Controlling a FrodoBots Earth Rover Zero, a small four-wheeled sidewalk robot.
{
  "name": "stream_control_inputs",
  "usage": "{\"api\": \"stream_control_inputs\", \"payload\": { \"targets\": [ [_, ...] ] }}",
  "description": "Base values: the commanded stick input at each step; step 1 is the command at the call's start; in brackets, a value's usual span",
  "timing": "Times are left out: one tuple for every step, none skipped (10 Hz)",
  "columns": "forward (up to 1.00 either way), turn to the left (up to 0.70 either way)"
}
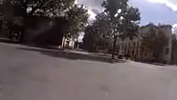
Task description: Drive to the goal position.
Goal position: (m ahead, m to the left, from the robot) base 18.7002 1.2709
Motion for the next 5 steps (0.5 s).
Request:
{"api": "stream_control_inputs", "payload": {
  "targets": [
    [0.85,0.01],
    [0.85,0.01],
    [0.85,0.01],
    [0.85,0.01],
    [0.85,0.01]
  ]
}}
